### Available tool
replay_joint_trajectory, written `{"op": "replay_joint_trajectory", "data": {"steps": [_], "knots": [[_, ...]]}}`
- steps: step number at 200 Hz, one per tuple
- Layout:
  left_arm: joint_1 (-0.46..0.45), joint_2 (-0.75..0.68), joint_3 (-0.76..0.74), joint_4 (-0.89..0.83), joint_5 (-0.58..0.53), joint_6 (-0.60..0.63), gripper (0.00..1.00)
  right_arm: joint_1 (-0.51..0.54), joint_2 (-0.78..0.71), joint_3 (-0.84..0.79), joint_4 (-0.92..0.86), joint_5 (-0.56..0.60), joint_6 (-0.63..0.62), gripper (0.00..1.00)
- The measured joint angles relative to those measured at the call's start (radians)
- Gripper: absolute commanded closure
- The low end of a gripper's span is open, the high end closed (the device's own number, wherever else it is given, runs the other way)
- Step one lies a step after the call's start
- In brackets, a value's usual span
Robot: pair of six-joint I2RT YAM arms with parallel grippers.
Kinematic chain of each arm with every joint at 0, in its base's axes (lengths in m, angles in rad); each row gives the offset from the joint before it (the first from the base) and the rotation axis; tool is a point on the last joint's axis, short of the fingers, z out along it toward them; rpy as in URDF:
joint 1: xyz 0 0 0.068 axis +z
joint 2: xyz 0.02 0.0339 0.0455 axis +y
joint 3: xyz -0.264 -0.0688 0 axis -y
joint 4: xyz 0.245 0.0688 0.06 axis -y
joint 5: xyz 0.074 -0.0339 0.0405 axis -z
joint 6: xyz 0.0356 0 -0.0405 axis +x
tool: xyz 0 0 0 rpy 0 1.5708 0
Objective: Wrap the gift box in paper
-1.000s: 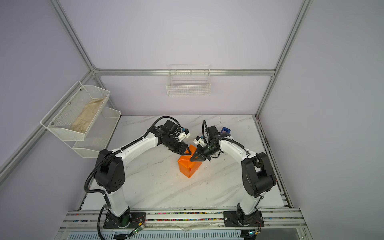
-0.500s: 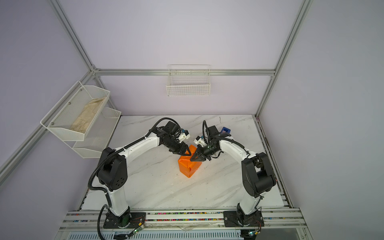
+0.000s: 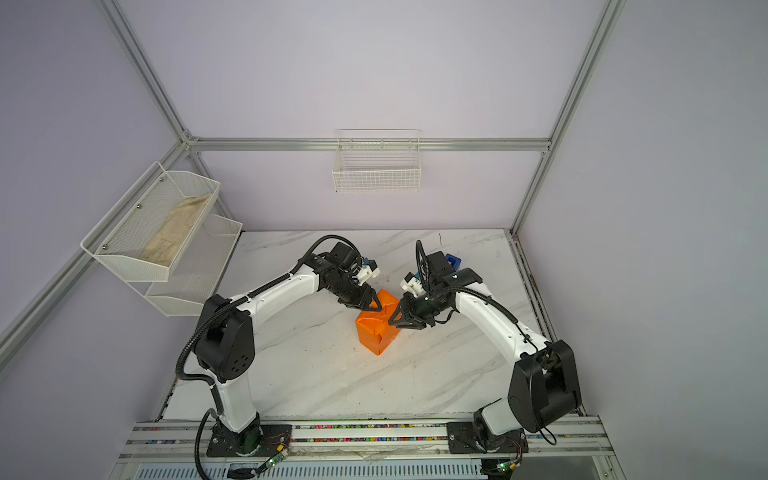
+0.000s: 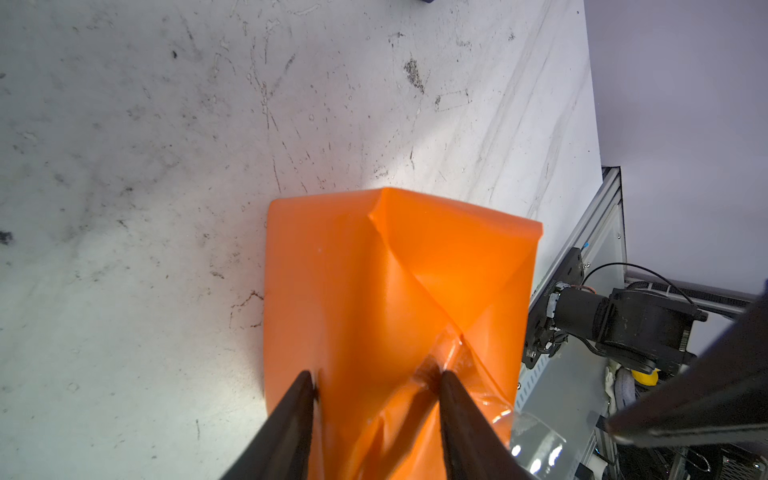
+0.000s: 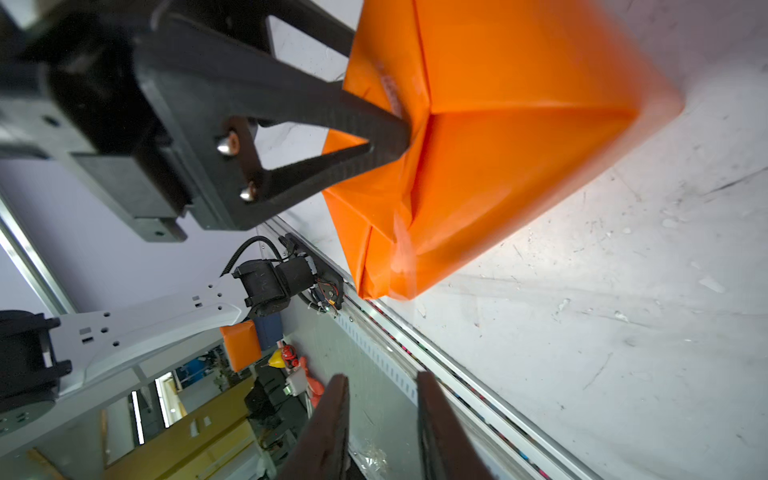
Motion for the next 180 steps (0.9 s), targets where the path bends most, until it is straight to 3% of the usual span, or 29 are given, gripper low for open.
{"op": "replay_joint_trajectory", "data": {"steps": [23, 111, 148, 180], "knots": [[0.0, 0.0, 0.0, 0.0, 0.0, 0.0, 0.54, 0.001, 0.014, 0.037, 0.031, 0.019, 0.04, 1.0], [-0.001, 0.0, 0.0, 0.0, 0.0, 0.0, 0.54, 0.019, 0.248, 0.071, 0.209, -0.009, 0.085, 1.0], [-0.002, 0.0, 0.0, 0.001, 0.003, 0.0, 0.54, 0.021, 0.217, 0.034, 0.219, 0.013, 0.057, 1.0], [-0.008, 0.0, 0.0, 0.002, 0.007, 0.0, 0.54, 0.027, 0.1, -0.079, 0.235, 0.019, 0.047, 1.0]]}}
